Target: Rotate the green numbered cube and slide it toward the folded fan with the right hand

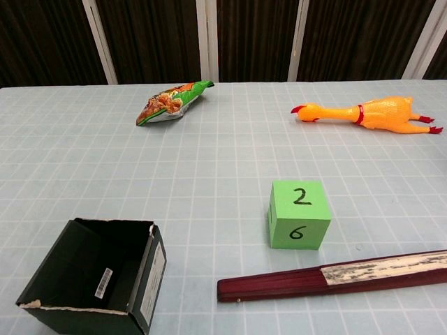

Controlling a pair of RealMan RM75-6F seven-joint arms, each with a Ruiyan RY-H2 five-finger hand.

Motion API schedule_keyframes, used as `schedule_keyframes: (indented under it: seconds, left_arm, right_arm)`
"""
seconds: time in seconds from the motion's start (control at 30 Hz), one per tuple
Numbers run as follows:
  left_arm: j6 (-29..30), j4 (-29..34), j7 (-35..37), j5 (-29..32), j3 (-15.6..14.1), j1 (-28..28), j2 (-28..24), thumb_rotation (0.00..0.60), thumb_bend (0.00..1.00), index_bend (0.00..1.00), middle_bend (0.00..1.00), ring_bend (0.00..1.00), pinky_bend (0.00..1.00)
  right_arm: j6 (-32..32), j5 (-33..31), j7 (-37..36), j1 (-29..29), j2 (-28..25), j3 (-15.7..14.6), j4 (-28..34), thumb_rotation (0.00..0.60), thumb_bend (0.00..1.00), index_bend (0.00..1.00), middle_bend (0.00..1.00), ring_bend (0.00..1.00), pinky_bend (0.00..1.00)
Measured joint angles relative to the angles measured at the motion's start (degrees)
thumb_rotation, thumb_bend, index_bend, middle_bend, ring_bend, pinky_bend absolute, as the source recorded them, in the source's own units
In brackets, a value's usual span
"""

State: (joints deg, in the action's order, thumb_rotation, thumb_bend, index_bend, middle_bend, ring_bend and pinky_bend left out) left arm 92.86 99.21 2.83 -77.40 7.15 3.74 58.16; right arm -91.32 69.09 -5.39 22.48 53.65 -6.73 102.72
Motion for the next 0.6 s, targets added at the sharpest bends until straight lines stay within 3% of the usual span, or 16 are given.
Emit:
schedule_keyframes:
  seconds: [0.13,0.3,0.6]
  left_arm:
    - [0.1,0.1,0.5,-0.6,-0.4,0.2,-0.2,0.6,0.26,0.03,0.0,0.04,0.16]
    - [0.4,0.0,1.5,-0.9,-0.6,0.6,-0.5,0.6,0.26,0.03,0.0,0.04,0.16]
    - [0.3,-0.9,2.8,-0.9,-0.4,0.6,-0.6,0.6,0.26,0.03,0.0,0.04,0.16]
  right_arm:
    - [-6.3,8.9,1.1,-5.9,3.2,-2.9,-2.9,0.6,0.42,0.14,0.12,0.12,0.02]
    - [-7.0,16.1,6.6,-9.7,5.5,-5.8,-4.8,0.6,0.42,0.14,0.12,0.12,0.02]
    - [-5.0,22.3,10.1,-12.6,6.0,-5.7,-4.4,0.6,0.42,0.14,0.11,0.12,0.02]
